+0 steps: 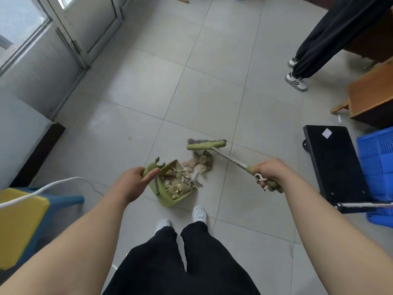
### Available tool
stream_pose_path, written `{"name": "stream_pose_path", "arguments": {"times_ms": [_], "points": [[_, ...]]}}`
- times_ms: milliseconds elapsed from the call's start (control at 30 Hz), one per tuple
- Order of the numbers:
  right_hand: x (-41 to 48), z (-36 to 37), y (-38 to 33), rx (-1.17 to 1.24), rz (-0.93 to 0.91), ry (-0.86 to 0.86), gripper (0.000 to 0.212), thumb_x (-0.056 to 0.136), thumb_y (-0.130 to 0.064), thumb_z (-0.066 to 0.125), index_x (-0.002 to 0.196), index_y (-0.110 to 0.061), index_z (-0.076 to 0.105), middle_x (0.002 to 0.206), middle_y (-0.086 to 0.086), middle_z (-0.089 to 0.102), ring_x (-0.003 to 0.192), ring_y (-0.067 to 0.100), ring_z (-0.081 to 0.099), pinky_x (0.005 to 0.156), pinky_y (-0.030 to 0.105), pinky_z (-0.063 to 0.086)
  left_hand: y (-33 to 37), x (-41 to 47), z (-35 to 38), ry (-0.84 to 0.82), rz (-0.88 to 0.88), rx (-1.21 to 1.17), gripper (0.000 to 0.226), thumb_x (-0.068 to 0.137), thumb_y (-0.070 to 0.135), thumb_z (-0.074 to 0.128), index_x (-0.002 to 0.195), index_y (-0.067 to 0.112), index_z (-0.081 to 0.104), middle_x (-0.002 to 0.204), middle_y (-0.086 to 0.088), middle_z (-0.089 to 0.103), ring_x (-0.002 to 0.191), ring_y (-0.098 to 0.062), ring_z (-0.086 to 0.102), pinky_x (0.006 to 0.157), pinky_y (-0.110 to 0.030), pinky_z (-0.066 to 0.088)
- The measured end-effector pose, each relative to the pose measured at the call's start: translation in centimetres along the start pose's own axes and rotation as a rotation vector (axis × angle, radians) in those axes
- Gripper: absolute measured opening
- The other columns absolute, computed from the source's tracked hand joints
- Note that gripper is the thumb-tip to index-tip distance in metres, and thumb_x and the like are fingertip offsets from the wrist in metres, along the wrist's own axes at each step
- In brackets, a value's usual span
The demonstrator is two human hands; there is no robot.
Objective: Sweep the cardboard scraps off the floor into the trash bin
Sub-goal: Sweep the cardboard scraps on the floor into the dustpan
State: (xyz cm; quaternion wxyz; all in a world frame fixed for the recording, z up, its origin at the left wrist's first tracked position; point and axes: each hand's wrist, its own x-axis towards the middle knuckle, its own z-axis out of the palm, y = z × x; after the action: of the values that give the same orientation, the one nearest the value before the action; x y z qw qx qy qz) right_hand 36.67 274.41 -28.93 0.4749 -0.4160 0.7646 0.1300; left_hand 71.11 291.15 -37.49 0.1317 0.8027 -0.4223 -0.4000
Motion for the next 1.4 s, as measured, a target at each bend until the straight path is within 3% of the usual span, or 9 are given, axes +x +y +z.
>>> {"name": "stream_pose_path", "arguments": {"times_ms": [100, 267, 433, 700, 933, 1133, 1333, 1400], "points": [[1.3, 1.7, 0.7, 0.120, 0.077, 0.032, 0.026, 0.091, -0.014, 0.053, 0.067, -0.006, 0.049, 0.056, 0.013, 0.051, 0.034, 0.017, 0.043, 0.047, 0.019, 0.028, 0.1, 0.6, 0.0, -0.021, 0.014, 0.010, 0.061, 0.081, 0.077, 0.044, 0.061, 0.020, 0.041, 0.052, 0.007, 0.039, 0.049, -0.016, 0.040, 0.050, -0.030, 0.031], [2.9, 4.3, 1.7, 0.295, 0.150, 0.042, 0.016, 0.092, -0.006, 0.049, 0.077, -0.005, 0.046, 0.063, 0.014, 0.048, 0.025, 0.016, 0.041, 0.038, 0.016, 0.032, 0.4, 1.6, 0.6, -0.039, 0.027, 0.051, 0.060, 0.082, 0.076, 0.045, 0.063, 0.019, 0.044, 0.053, 0.006, 0.044, 0.049, -0.016, 0.044, 0.049, -0.029, 0.032], [1.3, 5.6, 3.4, 0.312, 0.203, -0.100, 0.028, 0.094, -0.006, 0.040, 0.066, -0.010, 0.045, 0.054, 0.010, 0.045, 0.025, 0.015, 0.039, 0.034, 0.012, 0.028, 1.3, 2.3, 1.0, -0.027, 0.060, 0.082, 0.061, 0.084, 0.074, 0.043, 0.064, 0.016, 0.044, 0.055, 0.002, 0.046, 0.054, -0.018, 0.047, 0.051, -0.032, 0.033], [-2.7, 5.2, 3.8, 0.103, 0.249, -0.263, 0.031, 0.099, -0.018, 0.040, 0.069, -0.011, 0.044, 0.041, 0.005, 0.046, 0.031, 0.015, 0.039, 0.038, 0.015, 0.026, 3.0, 2.2, 3.3, -0.038, 0.075, 0.042, 0.059, 0.087, 0.071, 0.043, 0.066, 0.016, 0.049, 0.058, 0.000, 0.053, 0.059, -0.018, 0.053, 0.052, -0.032, 0.035], [-5.6, 3.9, 2.5, -0.059, 0.136, -0.208, 0.023, 0.095, -0.013, 0.046, 0.073, -0.005, 0.048, 0.060, 0.012, 0.051, 0.028, 0.013, 0.042, 0.038, 0.011, 0.031, 2.8, 1.5, 2.8, -0.025, 0.032, 0.121, 0.068, 0.086, 0.076, 0.033, 0.078, 0.012, 0.053, 0.068, -0.002, 0.057, 0.065, -0.020, 0.055, 0.057, -0.033, 0.039], [-6.4, 2.5, 2.5, -0.089, 0.062, -0.097, 0.009, 0.091, -0.010, 0.052, 0.086, -0.003, 0.053, 0.075, 0.018, 0.056, 0.040, 0.017, 0.042, 0.043, 0.019, 0.029, 1.5, 0.3, 2.0, 0.008, -0.028, 0.139, 0.066, 0.087, 0.076, 0.029, 0.081, 0.015, 0.055, 0.075, -0.002, 0.061, 0.072, -0.021, 0.055, 0.063, -0.036, 0.041], [-2.6, 3.2, 1.7, 0.067, 0.111, -0.042, 0.030, 0.093, -0.017, 0.052, 0.066, -0.005, 0.050, 0.041, 0.008, 0.051, 0.023, 0.013, 0.044, 0.035, 0.010, 0.033, 0.2, -0.7, 1.5, 0.056, -0.073, 0.094, 0.064, 0.088, 0.075, 0.031, 0.077, 0.016, 0.052, 0.071, -0.002, 0.059, 0.069, -0.022, 0.055, 0.062, -0.036, 0.041], [-1.4, 4.4, 1.2, 0.127, 0.125, -0.038, 0.030, 0.094, -0.015, 0.050, 0.065, -0.005, 0.048, 0.040, 0.008, 0.051, 0.022, 0.014, 0.043, 0.036, 0.011, 0.033, -0.1, -0.9, 1.4, 0.072, -0.074, 0.098, 0.063, 0.088, 0.075, 0.031, 0.073, 0.016, 0.049, 0.067, -0.002, 0.056, 0.065, -0.019, 0.053, 0.057, -0.034, 0.036]]}}
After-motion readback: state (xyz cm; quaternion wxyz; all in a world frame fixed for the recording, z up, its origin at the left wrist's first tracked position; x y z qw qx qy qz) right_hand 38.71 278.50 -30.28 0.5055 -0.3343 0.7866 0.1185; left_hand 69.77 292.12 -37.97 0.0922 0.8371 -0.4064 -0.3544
